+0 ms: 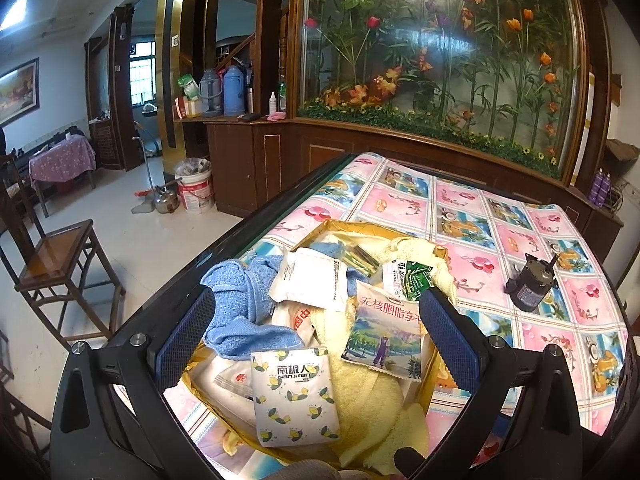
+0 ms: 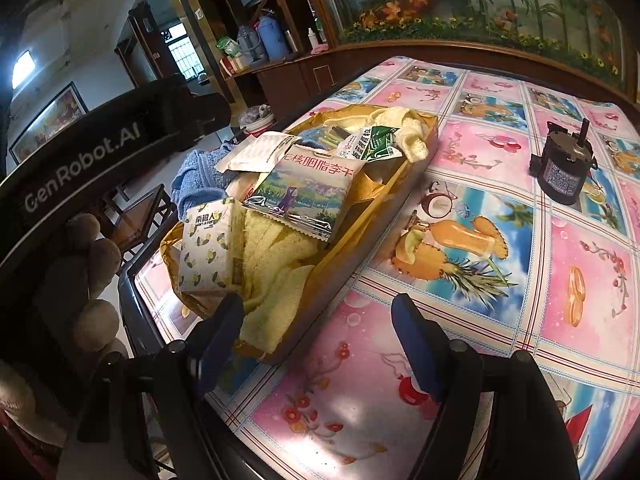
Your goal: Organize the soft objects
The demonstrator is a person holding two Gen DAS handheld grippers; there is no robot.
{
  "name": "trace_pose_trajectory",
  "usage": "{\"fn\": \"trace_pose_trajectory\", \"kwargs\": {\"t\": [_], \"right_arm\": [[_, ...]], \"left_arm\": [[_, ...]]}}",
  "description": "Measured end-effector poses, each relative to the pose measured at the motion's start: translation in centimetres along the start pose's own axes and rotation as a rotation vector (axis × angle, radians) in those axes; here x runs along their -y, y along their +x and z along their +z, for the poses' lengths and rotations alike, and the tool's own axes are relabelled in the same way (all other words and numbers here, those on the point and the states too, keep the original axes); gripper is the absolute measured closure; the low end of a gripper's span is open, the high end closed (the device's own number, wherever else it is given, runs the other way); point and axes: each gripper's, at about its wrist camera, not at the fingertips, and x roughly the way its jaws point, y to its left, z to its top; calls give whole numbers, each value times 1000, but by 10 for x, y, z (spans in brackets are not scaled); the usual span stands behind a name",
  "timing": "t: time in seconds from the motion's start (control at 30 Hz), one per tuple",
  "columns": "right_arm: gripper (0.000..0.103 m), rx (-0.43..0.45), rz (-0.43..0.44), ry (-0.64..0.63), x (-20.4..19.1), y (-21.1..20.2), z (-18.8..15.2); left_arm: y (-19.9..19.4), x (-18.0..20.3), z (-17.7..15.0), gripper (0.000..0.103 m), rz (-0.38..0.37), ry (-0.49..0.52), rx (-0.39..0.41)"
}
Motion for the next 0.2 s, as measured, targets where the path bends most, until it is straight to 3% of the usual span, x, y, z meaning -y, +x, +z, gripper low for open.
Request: {"fn": "trace_pose_trajectory", "kwargs": {"t": [0.2], "right_arm": [[27,7,9,13,5,-2,0]], "left_arm": [[4,6,-1,0,-14,9,-46]]}}
